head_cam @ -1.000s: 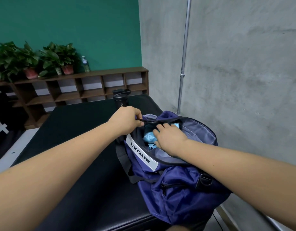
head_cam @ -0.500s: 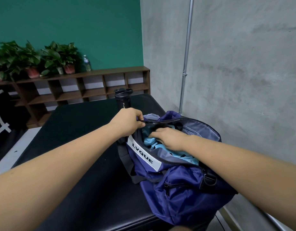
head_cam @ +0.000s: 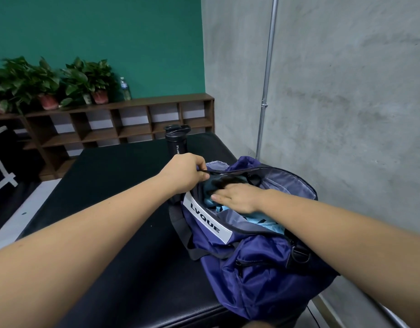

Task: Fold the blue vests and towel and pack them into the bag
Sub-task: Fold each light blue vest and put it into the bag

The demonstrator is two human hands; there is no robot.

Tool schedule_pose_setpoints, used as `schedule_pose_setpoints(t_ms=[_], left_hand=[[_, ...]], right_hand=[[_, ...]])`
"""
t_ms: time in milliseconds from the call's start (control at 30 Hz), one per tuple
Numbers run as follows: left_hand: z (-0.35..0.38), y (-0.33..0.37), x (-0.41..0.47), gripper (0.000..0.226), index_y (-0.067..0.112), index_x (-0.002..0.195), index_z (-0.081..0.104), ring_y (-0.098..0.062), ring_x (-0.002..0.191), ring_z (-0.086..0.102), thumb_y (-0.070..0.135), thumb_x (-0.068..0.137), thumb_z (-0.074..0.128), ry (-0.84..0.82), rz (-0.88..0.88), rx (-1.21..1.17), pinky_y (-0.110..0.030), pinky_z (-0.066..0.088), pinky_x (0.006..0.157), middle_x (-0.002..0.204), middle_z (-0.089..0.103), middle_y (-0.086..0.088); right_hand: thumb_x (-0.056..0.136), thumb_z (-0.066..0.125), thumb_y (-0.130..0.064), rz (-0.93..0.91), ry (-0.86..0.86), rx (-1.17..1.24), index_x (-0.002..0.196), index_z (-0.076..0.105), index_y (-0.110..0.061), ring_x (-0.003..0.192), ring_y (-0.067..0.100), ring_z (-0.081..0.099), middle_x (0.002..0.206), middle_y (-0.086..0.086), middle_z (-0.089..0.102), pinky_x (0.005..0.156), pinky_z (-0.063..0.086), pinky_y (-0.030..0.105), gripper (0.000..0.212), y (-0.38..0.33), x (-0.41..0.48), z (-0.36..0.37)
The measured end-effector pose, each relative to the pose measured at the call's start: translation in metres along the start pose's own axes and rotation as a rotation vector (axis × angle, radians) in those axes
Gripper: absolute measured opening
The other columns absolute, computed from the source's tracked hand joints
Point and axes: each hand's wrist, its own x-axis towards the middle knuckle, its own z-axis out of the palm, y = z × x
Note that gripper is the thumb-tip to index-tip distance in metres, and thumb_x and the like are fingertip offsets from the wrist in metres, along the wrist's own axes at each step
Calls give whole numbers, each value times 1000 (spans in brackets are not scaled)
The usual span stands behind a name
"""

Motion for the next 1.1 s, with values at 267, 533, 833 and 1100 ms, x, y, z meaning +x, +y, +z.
schedule_pose_setpoints(t_ms=[267, 533, 833, 1100], left_hand=[[-7, 0, 5, 16, 22, 84, 71, -14, 74, 59, 30, 97, 77, -23, -55, -49, -25, 42, 60, 87, 69, 1], [-8, -1, 3, 15, 20, 87, 72, -14, 74, 59, 30, 97, 77, -12, -43, -41, -27, 43, 62, 87, 69, 2], [-7, 1, 1, 13, 18, 90, 73, -16, 78, 60, 28, 97, 77, -10, -35, -32, -25, 45, 62, 93, 71, -1], [-9, 2, -5, 16, 19, 91, 72, -13, 70, 57, 32, 99, 73, -8, -49, -33, -25, 39, 56, 81, 67, 3]], right_hand=[[110, 25, -63, -55, 49, -47, 143, 61, -37, 134, 29, 54, 140, 8, 62, 110, 39, 39, 55, 2, 0, -5], [112, 27, -55, -92, 237, -165, 154, 52, -28, 136, 23, 53, 147, -4, 57, 110, 46, 44, 56, -5, -16, -2], [109, 24, -66, 115, 98, -198, 163, 36, -32, 138, 41, 47, 152, 16, 50, 113, 40, 48, 65, 0, -14, 1], [98, 23, -83, 160, 23, -21, 162, 38, -29, 147, 36, 43, 160, 16, 45, 121, 35, 46, 85, 12, 4, -2]])
